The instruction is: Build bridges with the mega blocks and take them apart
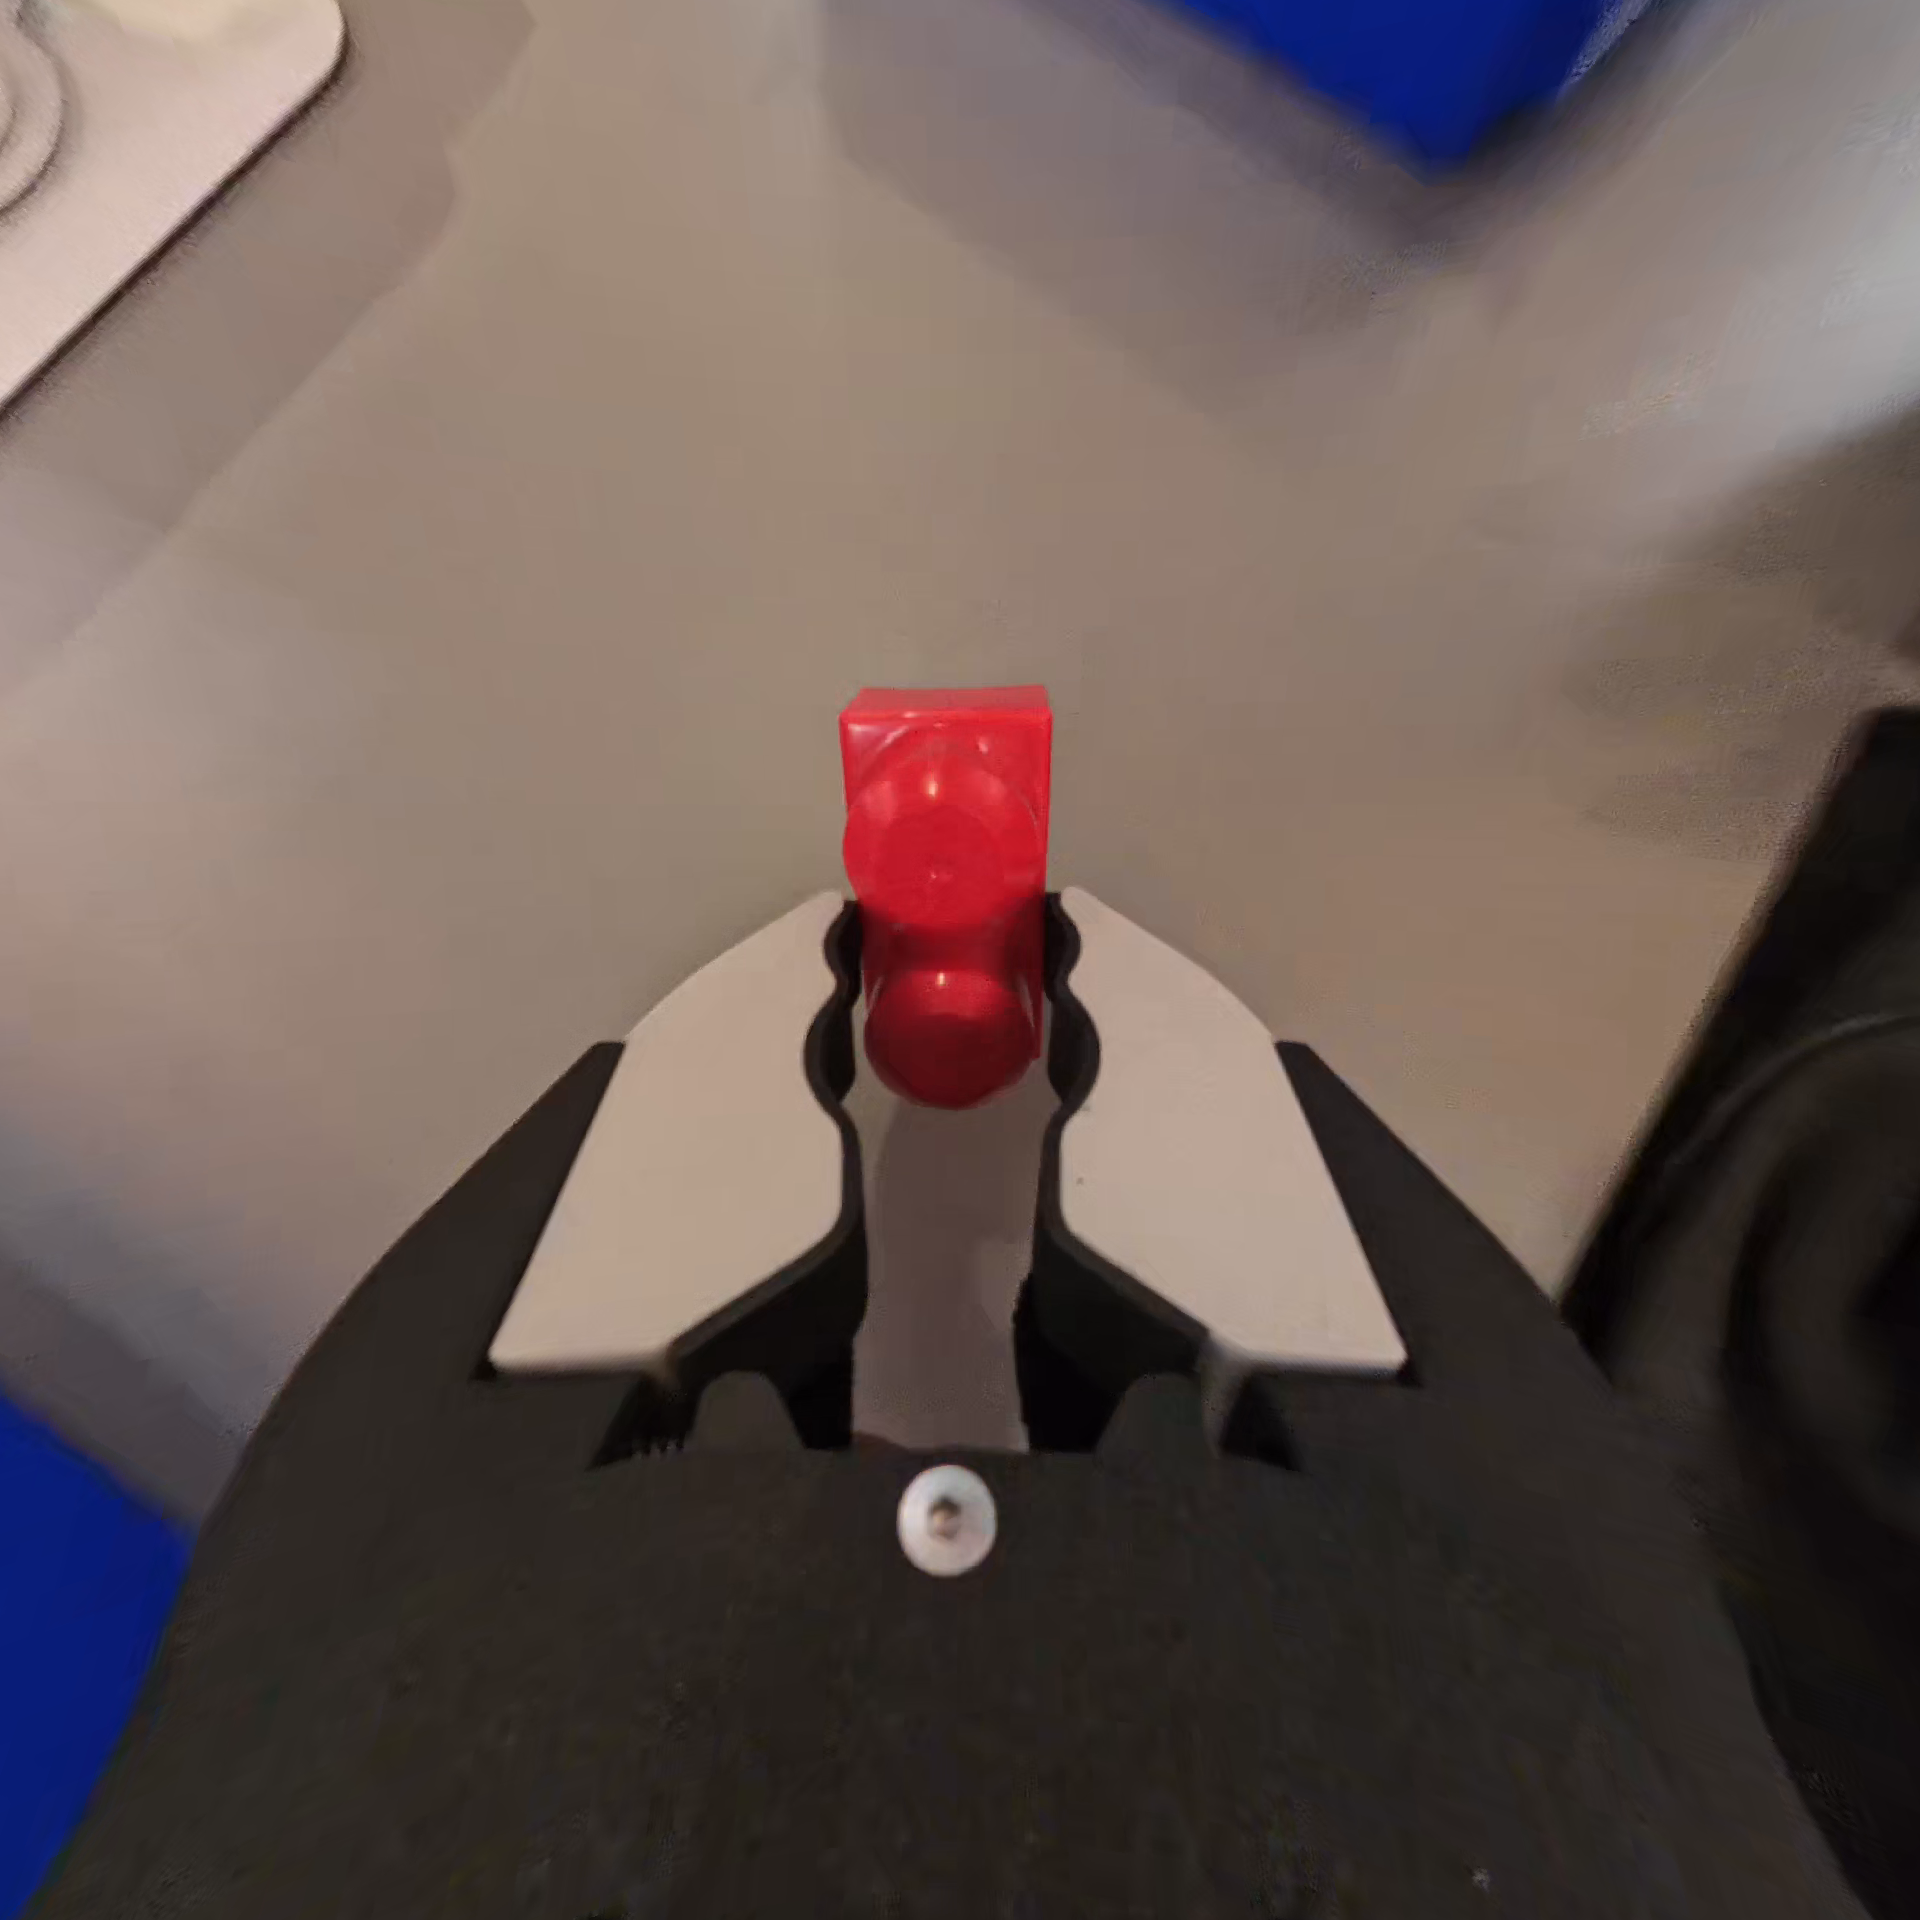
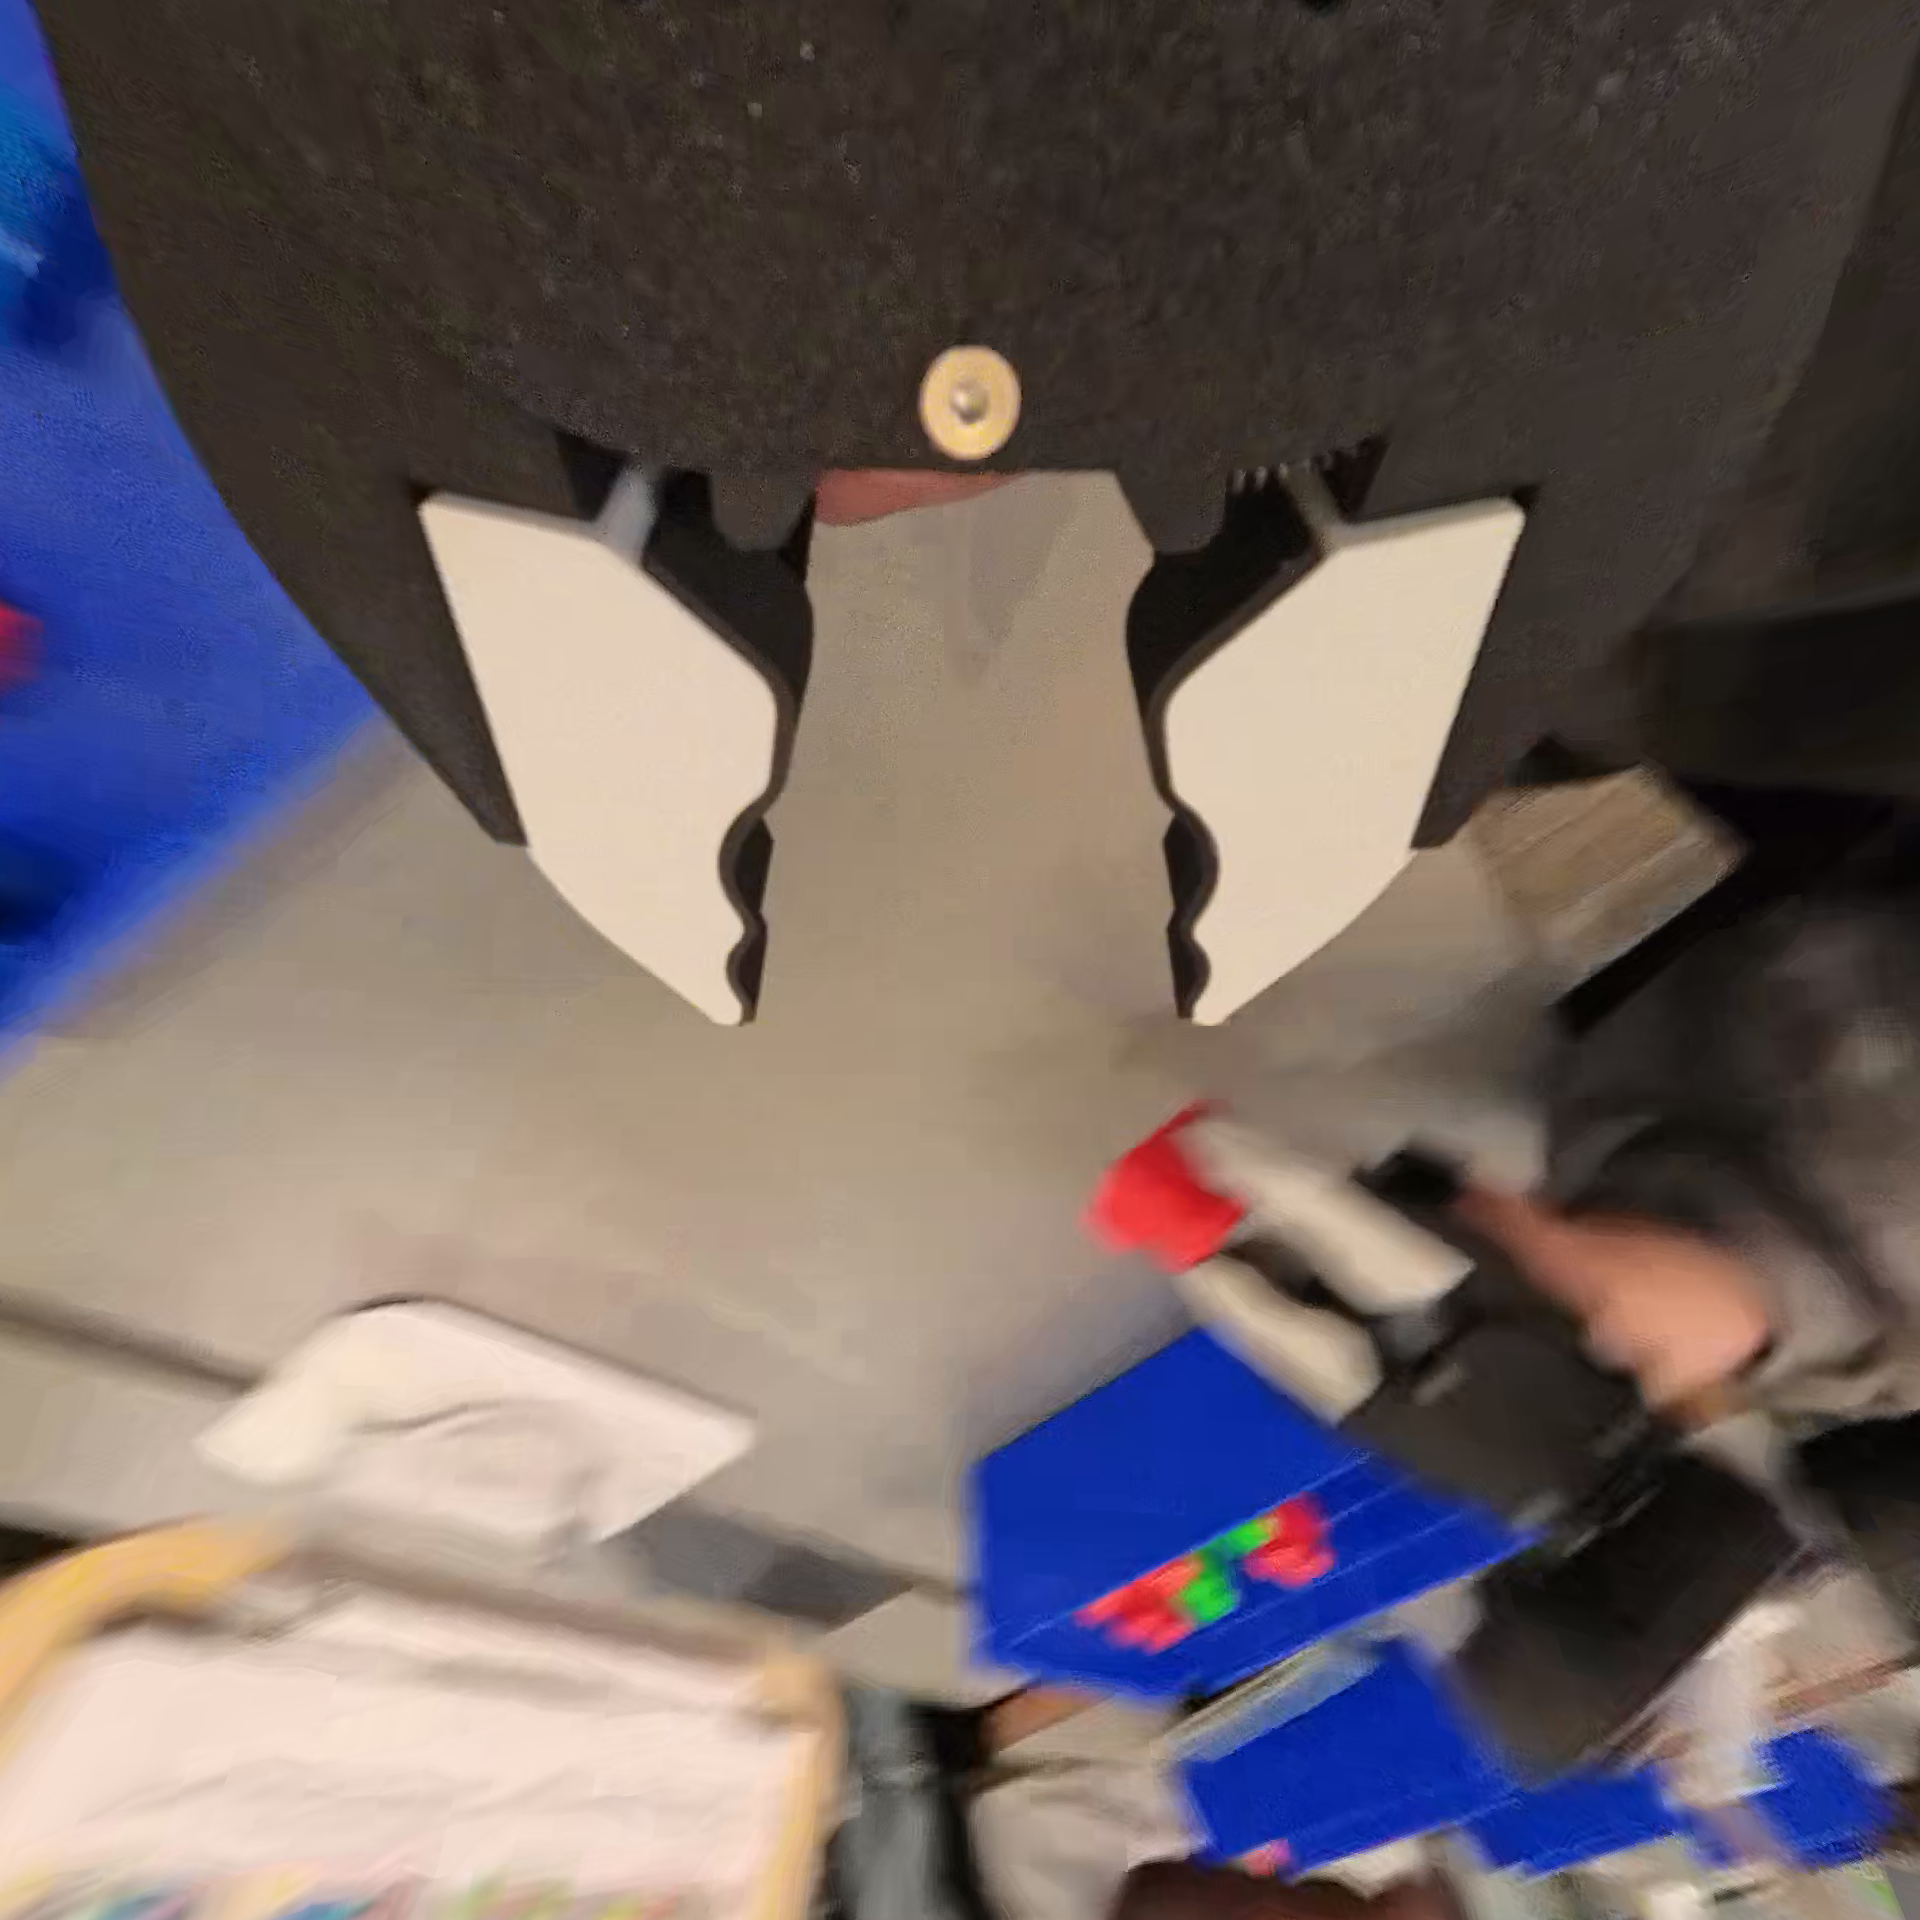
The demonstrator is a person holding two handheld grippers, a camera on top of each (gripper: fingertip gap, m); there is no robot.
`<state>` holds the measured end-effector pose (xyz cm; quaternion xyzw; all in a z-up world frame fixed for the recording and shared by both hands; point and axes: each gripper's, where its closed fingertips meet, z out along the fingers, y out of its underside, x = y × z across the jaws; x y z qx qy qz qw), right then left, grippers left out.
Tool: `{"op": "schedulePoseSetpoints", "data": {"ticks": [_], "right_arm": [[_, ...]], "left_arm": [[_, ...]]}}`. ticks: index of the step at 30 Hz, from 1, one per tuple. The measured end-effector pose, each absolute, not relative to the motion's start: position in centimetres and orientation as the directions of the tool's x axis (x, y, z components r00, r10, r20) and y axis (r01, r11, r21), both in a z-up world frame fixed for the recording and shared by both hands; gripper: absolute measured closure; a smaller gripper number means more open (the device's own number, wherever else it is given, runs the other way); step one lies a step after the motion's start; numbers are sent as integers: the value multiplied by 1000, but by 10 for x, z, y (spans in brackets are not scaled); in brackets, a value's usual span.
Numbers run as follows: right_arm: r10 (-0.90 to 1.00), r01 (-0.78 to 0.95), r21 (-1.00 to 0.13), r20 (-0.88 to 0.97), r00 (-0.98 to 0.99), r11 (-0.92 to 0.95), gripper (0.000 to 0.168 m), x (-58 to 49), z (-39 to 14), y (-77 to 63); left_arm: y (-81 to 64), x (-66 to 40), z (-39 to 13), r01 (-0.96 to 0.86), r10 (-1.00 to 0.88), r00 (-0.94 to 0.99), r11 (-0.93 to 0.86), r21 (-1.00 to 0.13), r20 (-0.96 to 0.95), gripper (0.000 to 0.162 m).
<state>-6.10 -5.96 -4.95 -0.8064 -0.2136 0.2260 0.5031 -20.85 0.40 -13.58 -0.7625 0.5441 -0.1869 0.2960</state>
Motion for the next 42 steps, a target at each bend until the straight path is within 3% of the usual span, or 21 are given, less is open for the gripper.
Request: {"op": "schedulePoseSetpoints", "data": {"ticks": [5, 9, 16, 19, 20, 23, 26, 30, 34, 38, 40, 42], "right_arm": [[663, 220, -877, -138, 736, -426, 97, -123, -125, -98], [611, 176, -881, -149, 778, -439, 100, -105, -131, -109], [500, 62, -881, -207, 841, -468, 100, -80, -131, -111], [455, 53, -867, -207, 866, -496, 96, -73, -138, -106], [442, 64, -863, -193, 876, -502, 95, -71, -141, -105], [398, 94, -854, -138, 907, -512, 92, -67, -150, -100], [363, 100, -852, -110, 925, -514, 92, -73, -155, -90], [338, 146, -846, -43, 940, -513, 88, -92, -153, -51], [331, 195, -825, 10, 944, -530, 85, -117, -155, 5], [303, 209, -762, 17, 953, -613, 79, -133, -178, 50], [339, 230, -703, -16, 941, -673, 95, -141, -193, 55], [324, 215, -750, 2, 946, -625, 96, -138, -179, 60]], "left_arm": [[33, -176, -143, -893, -968, 243, -201, -404, -56, 129], [45, -152, -160, -950, -969, 231, -205, -233, -87, 129], [41, -136, -190, -972, -972, 210, -197, -126, -103, 129], [37, -136, -193, -967, -970, 223, -207, -151, -96, 126], [36, -139, -191, -963, -968, 232, -215, -165, -95, 118], [37, -157, -176, -923, -945, 307, -266, -277, -114, 108], [22, -182, -149, -811, -915, 397, -315, -493, -68, 104], [-23, -205, -131, -503, -871, 476, -384, -774, 123, 113], [-74, -216, -146, -355, -849, 465, -438, -826, 251, 115], [-106, -216, -151, -376, -866, 420, -438, -816, 271, 116], [-111, -216, -147, -391, -886, 407, -388, -835, 221, 116], [-113, -217, -147, -400, -892, 405, -371, -838, 202, 116]]}}
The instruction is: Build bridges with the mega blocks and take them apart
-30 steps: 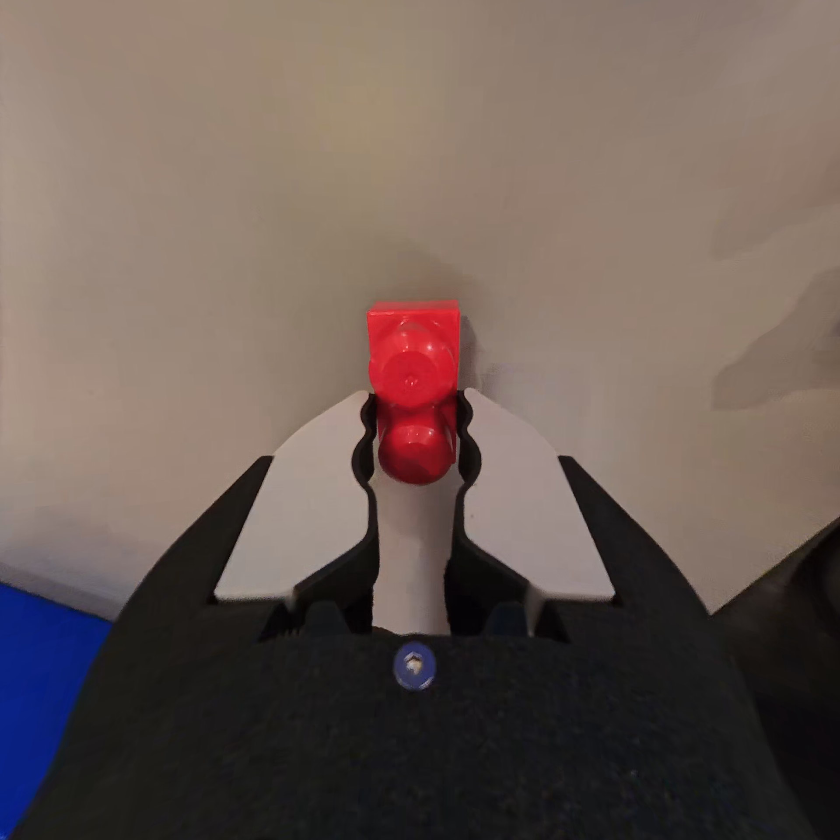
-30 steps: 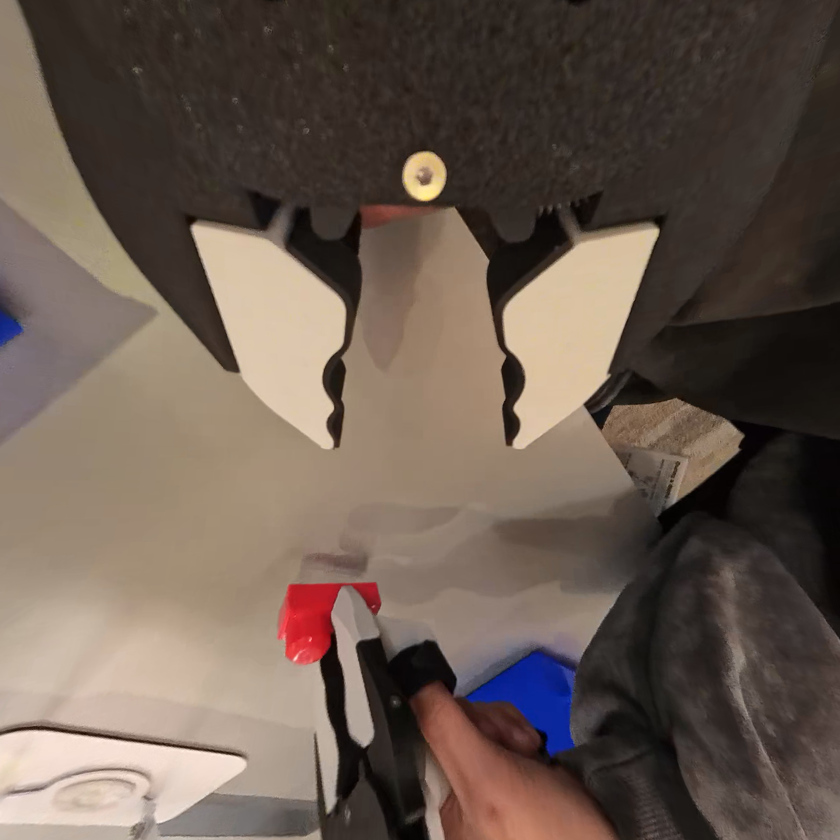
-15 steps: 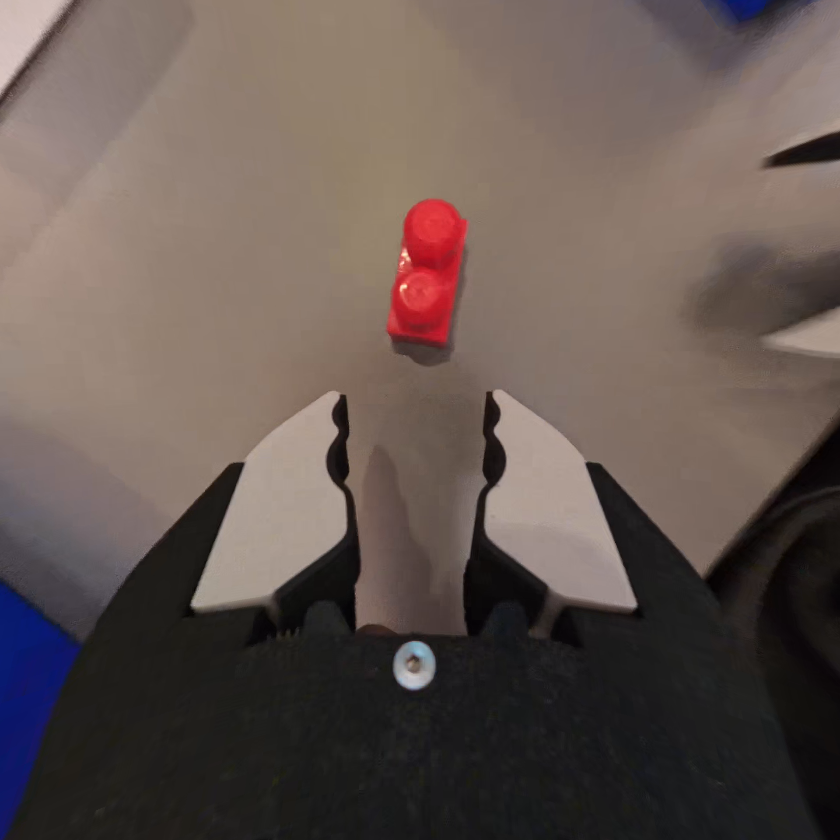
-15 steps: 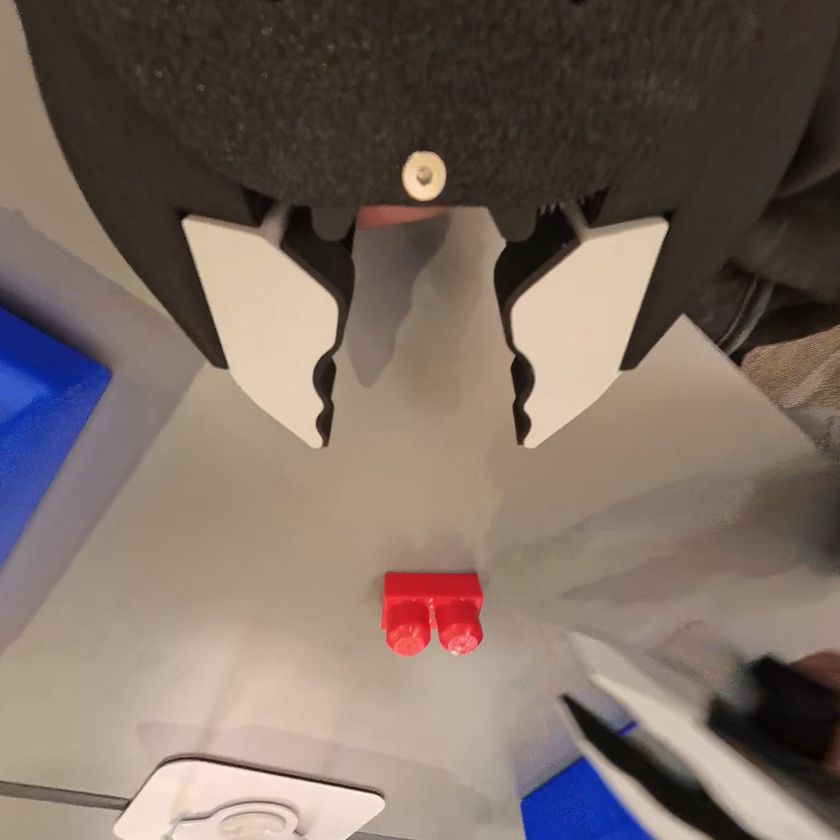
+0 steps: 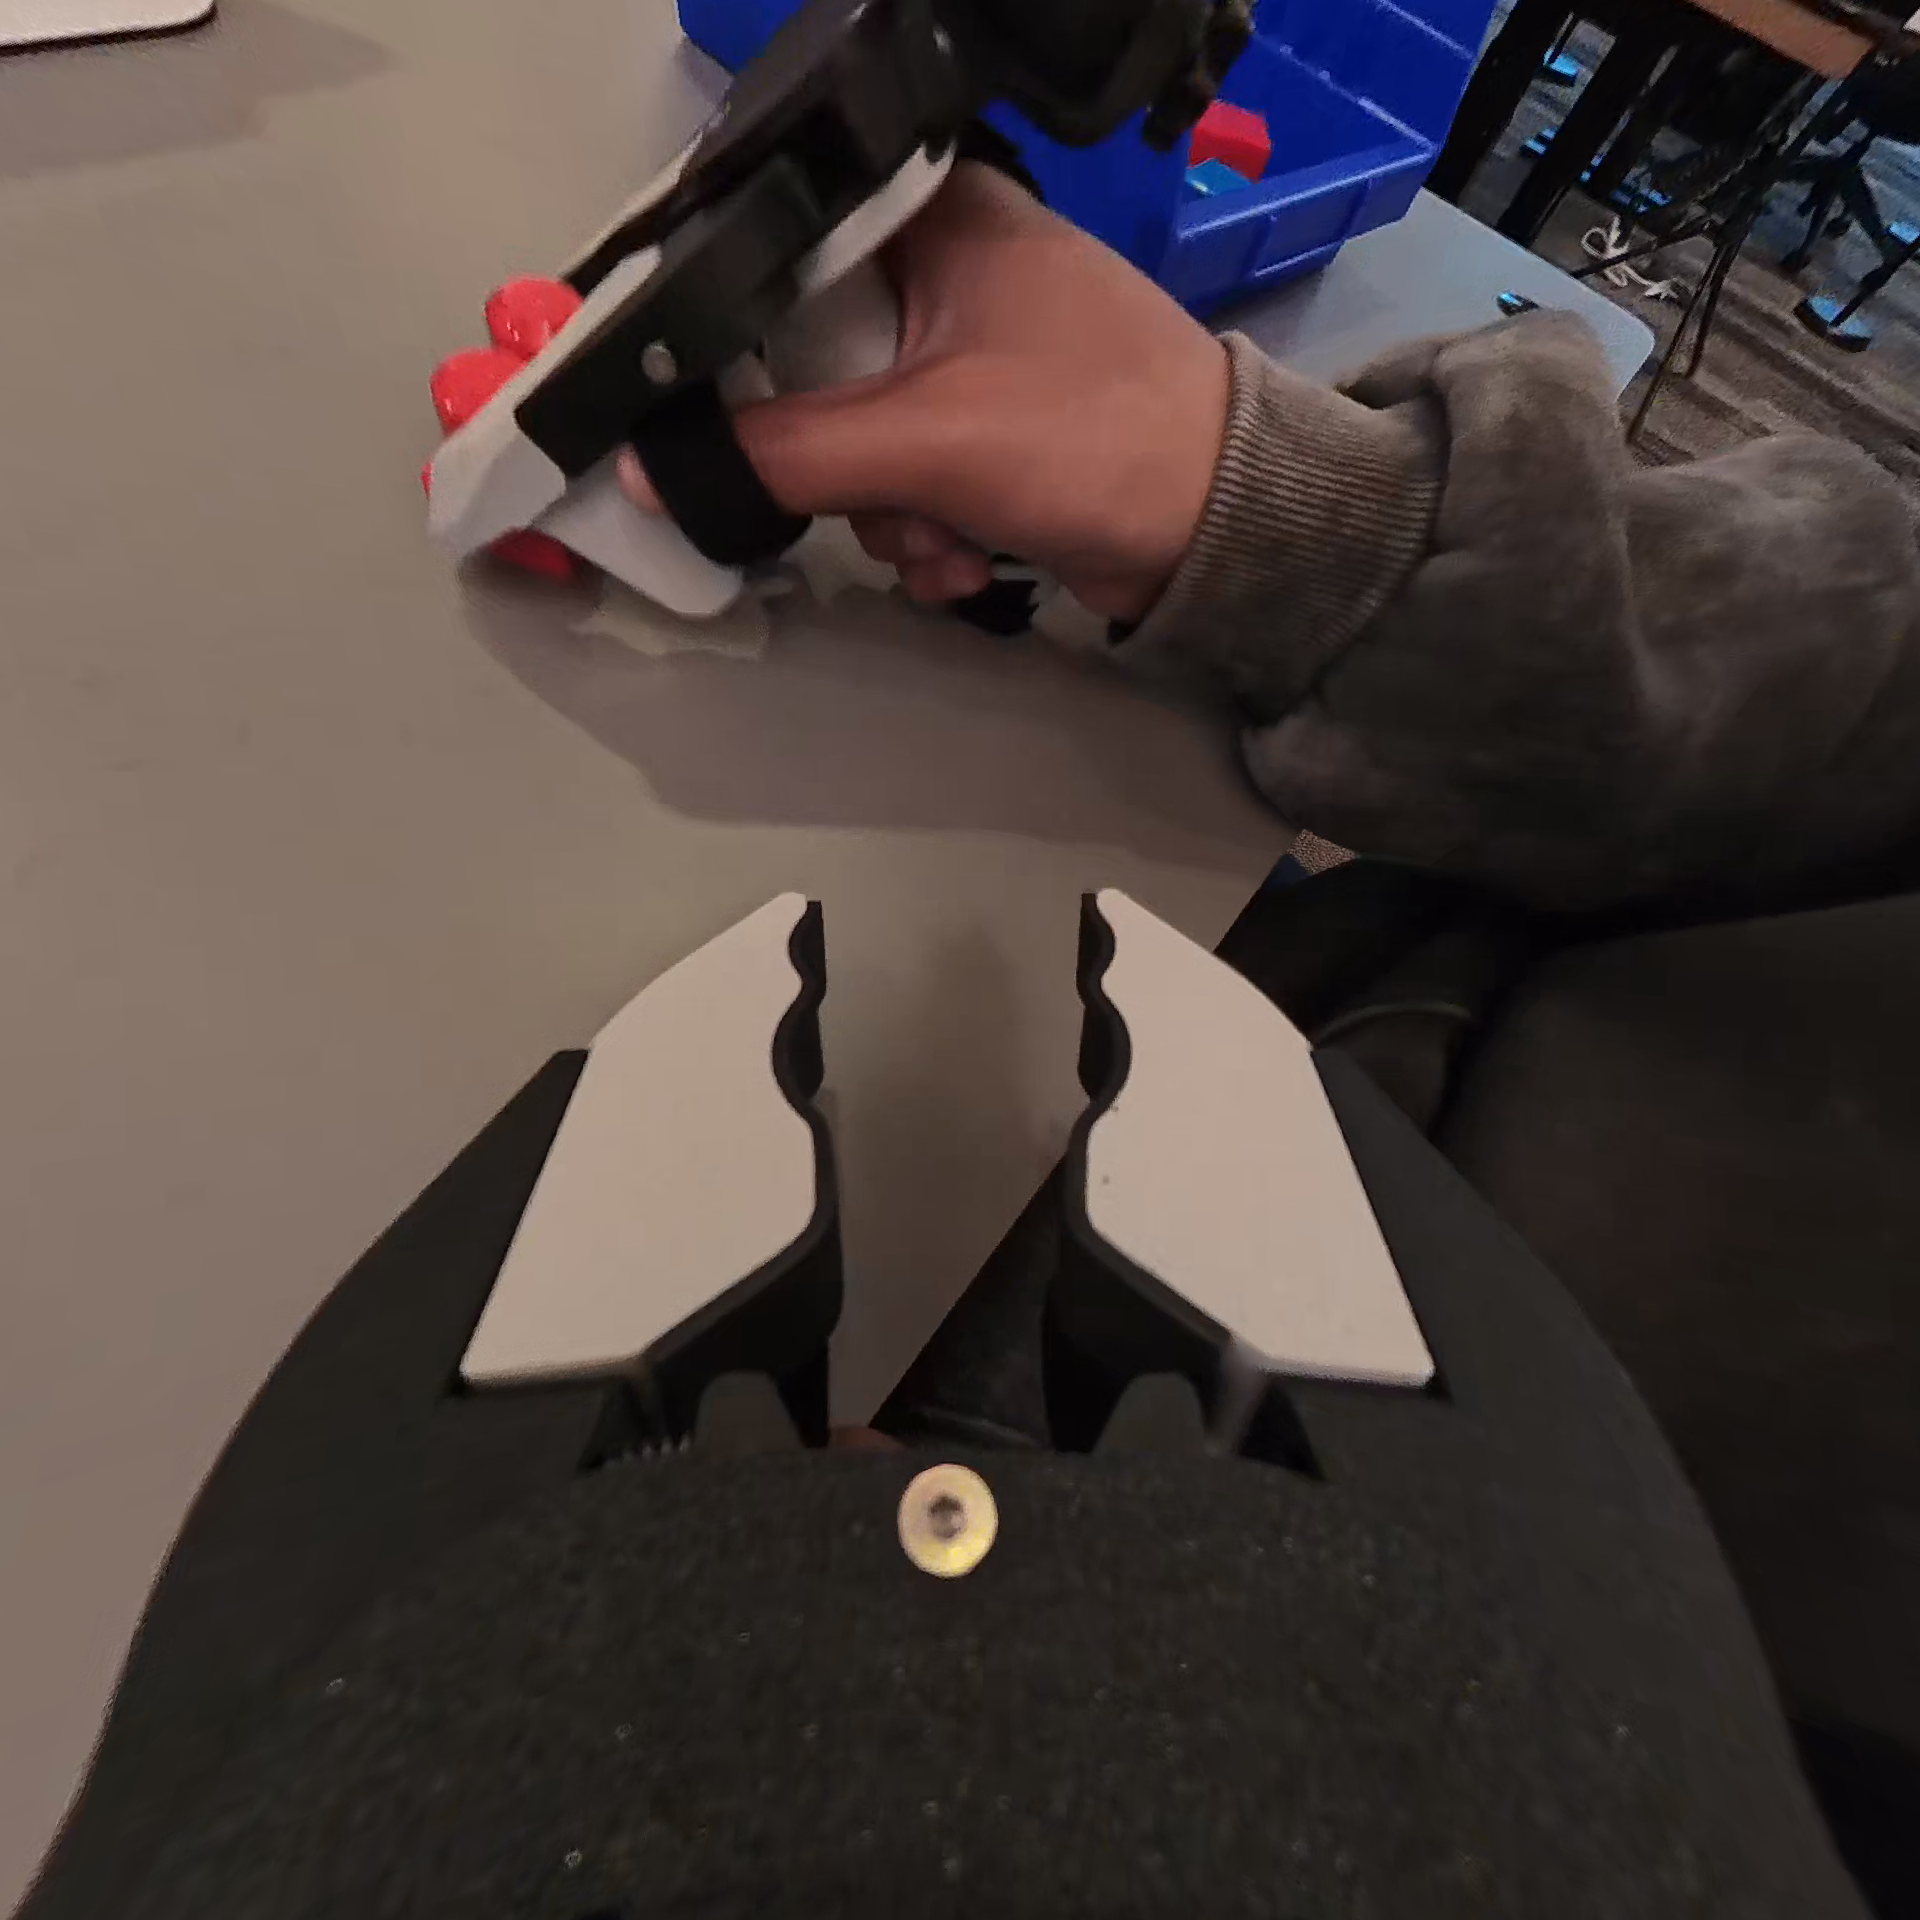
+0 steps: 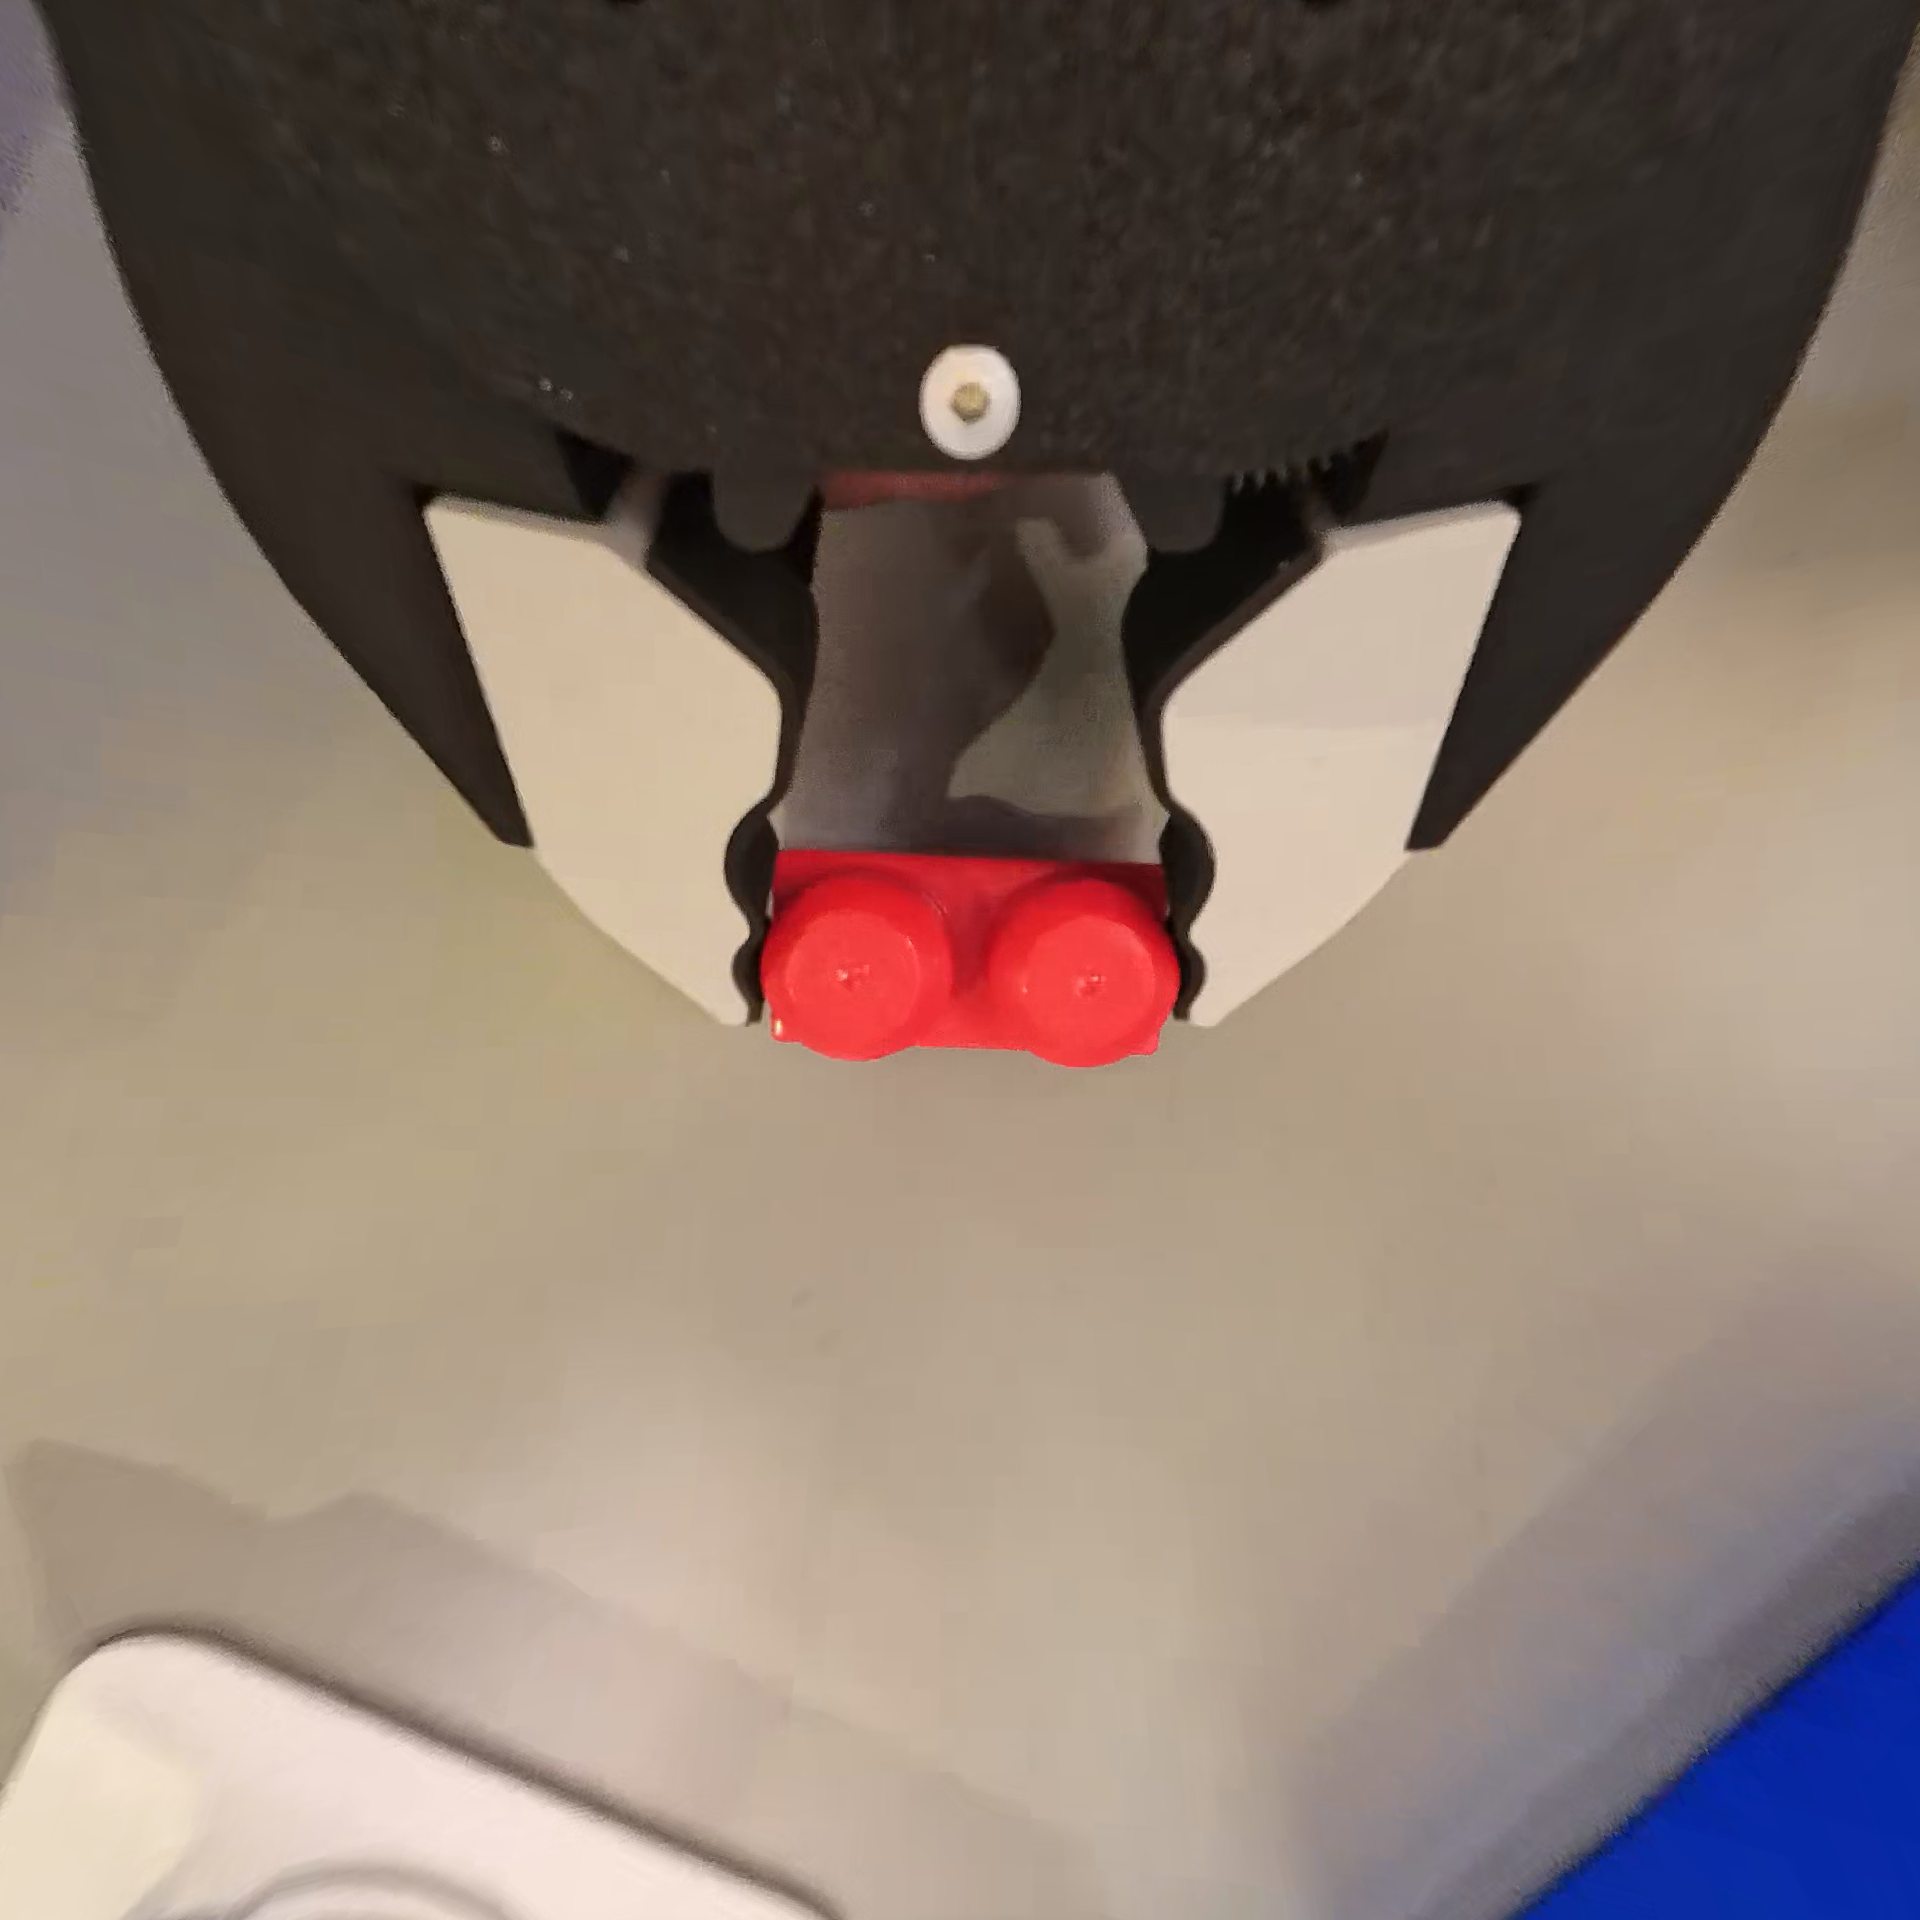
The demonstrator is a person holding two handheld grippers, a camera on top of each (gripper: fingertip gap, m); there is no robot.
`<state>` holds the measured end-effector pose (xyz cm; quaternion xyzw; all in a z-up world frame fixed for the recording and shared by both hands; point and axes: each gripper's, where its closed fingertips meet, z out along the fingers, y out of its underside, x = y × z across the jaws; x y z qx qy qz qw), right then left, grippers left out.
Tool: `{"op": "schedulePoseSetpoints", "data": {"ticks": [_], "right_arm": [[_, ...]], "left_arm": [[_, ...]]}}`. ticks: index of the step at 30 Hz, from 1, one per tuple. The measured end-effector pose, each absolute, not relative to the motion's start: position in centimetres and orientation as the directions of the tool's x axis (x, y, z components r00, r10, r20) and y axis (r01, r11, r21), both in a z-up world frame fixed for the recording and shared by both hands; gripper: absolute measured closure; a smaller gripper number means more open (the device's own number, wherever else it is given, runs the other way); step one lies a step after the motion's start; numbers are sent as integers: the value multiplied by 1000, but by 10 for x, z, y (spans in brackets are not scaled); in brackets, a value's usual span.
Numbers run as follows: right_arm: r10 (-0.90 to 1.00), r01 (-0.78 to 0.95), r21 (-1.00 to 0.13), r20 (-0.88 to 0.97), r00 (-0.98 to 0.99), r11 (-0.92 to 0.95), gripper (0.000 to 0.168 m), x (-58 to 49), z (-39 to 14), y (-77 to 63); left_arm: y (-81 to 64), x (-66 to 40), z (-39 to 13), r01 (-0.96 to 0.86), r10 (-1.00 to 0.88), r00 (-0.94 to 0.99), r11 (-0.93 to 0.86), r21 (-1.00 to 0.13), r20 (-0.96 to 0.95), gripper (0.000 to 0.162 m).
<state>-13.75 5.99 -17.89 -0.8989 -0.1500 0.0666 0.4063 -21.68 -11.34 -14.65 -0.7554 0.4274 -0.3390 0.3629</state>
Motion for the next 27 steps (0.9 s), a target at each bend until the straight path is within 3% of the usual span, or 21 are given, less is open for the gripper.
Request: {"op": "schedulePoseSetpoints", "data": {"ticks": [7, 12, 16, 19, 27], "right_arm": [[353, 217, -898, 75, 933, -383, 95, -101, -69, 22], [138, 213, -900, 173, 975, -380, 95, 19, -14, -7], [82, 188, -786, 173, 981, -589, 95, 101, -54, -15], [192, 251, -636, 161, 968, -730, 95, 124, -106, -10], [415, 394, -409, 41, 909, -823, 94, 124, -182, 4]], "left_arm": [[-112, -220, -155, -395, -866, 410, -451, -801, 285, 116], [-107, -221, -159, -416, -865, 416, -454, -788, 279, 116], [-108, -220, -167, -431, -858, 417, -477, -766, 299, 116], [-111, -218, -170, -440, -859, 409, -480, -759, 307, 116], [-109, -219, -169, -443, -860, 424, -470, -764, 284, 116]]}}
